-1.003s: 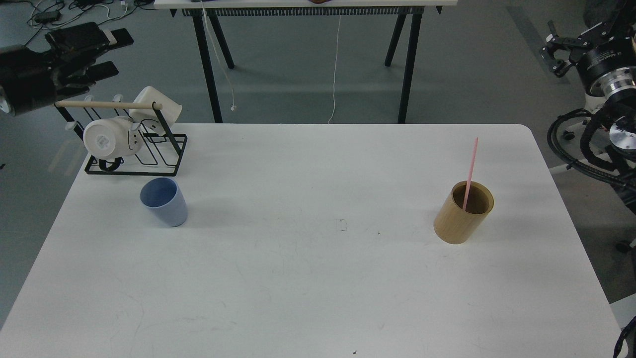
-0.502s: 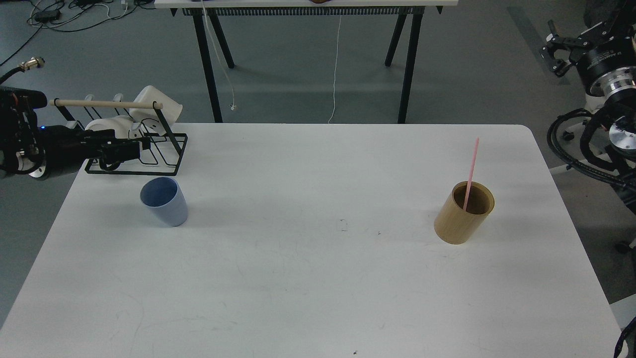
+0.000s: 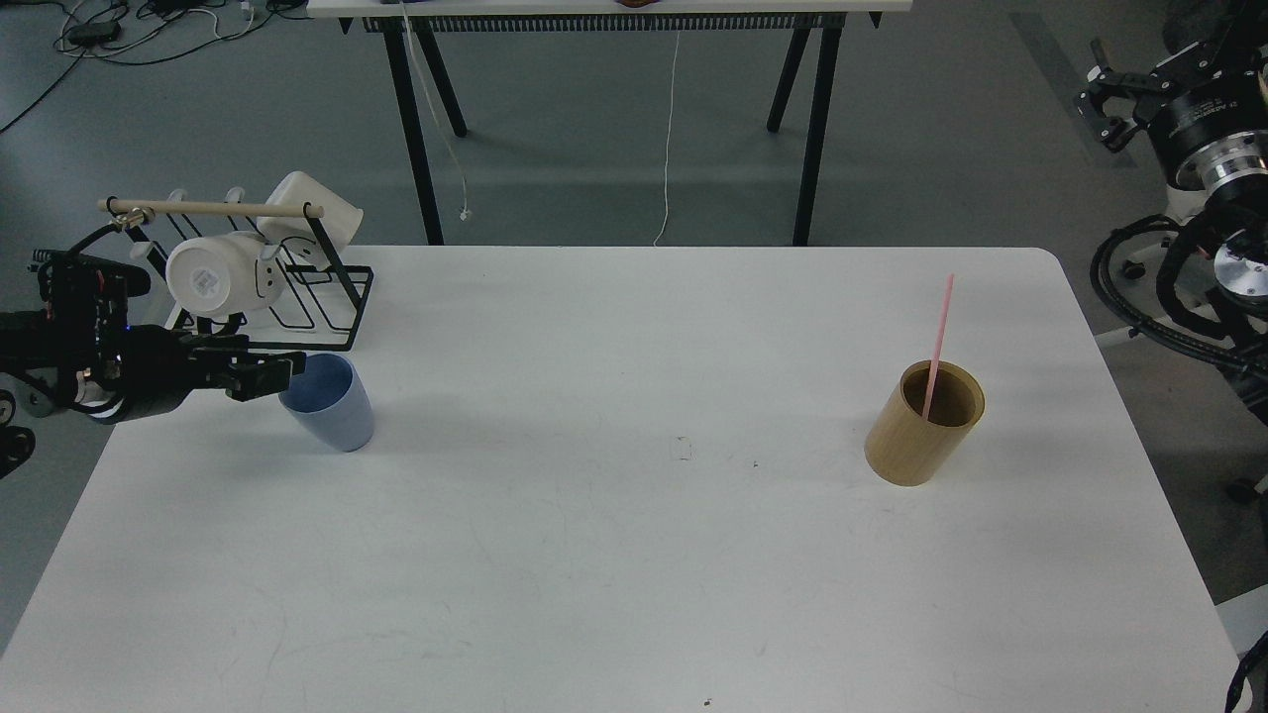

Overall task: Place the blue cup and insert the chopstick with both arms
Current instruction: 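Grasp the blue cup with the left gripper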

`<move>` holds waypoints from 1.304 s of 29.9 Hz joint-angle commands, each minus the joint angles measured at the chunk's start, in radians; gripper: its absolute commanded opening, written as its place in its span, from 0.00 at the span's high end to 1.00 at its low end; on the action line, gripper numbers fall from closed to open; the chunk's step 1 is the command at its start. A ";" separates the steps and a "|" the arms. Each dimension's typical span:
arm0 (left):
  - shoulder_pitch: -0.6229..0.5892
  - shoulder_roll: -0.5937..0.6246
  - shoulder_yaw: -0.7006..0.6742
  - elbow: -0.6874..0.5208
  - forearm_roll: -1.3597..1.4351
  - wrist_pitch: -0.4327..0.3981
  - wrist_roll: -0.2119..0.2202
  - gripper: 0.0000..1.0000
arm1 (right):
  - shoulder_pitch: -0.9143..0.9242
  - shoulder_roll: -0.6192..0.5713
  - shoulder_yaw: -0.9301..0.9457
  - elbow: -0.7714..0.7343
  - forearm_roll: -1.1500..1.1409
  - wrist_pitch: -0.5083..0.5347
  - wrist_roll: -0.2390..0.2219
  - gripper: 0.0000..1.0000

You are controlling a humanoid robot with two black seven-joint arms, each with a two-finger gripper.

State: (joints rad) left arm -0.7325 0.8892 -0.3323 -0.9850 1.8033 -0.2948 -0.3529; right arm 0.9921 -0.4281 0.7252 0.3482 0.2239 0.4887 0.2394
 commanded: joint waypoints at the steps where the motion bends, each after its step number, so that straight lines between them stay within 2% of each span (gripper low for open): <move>1: 0.004 -0.026 0.001 0.031 0.007 -0.003 -0.003 0.33 | -0.001 0.000 -0.003 0.002 0.000 0.000 -0.002 0.01; 7: 0.005 -0.062 0.004 0.051 0.007 -0.004 -0.003 0.47 | 0.002 0.000 -0.003 0.002 0.000 0.000 -0.002 0.01; 16: 0.005 -0.110 0.004 0.106 0.024 -0.001 0.000 0.59 | 0.000 0.000 -0.004 0.002 -0.001 0.000 -0.002 0.01; 21: 0.001 -0.125 0.004 0.131 0.024 -0.006 -0.006 0.76 | 0.000 0.000 -0.004 0.002 -0.001 0.000 -0.002 0.01; 23: -0.001 -0.122 0.004 0.131 0.022 -0.010 -0.008 0.90 | -0.001 0.000 -0.004 0.002 0.000 0.000 -0.002 0.01; 24: -0.002 -0.122 0.004 0.132 0.022 -0.010 -0.009 0.93 | -0.001 0.000 -0.004 0.002 0.000 0.000 -0.002 0.01; 31: -0.024 -0.125 0.001 0.123 0.024 -0.015 -0.012 0.97 | 0.000 0.000 -0.004 0.002 0.000 0.000 -0.002 0.01; 35: -0.088 -0.131 -0.001 0.112 0.025 -0.078 -0.014 0.98 | 0.011 -0.004 -0.004 -0.002 -0.001 0.000 -0.002 0.01; 39: -0.192 -0.167 0.002 0.028 0.027 -0.156 -0.005 0.98 | 0.072 -0.035 -0.009 -0.017 -0.011 0.000 -0.006 0.01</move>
State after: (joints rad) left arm -0.8551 0.7454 -0.3325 -0.8979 1.8285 -0.3945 -0.3661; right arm 1.0209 -0.4427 0.7209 0.3426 0.2203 0.4887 0.2372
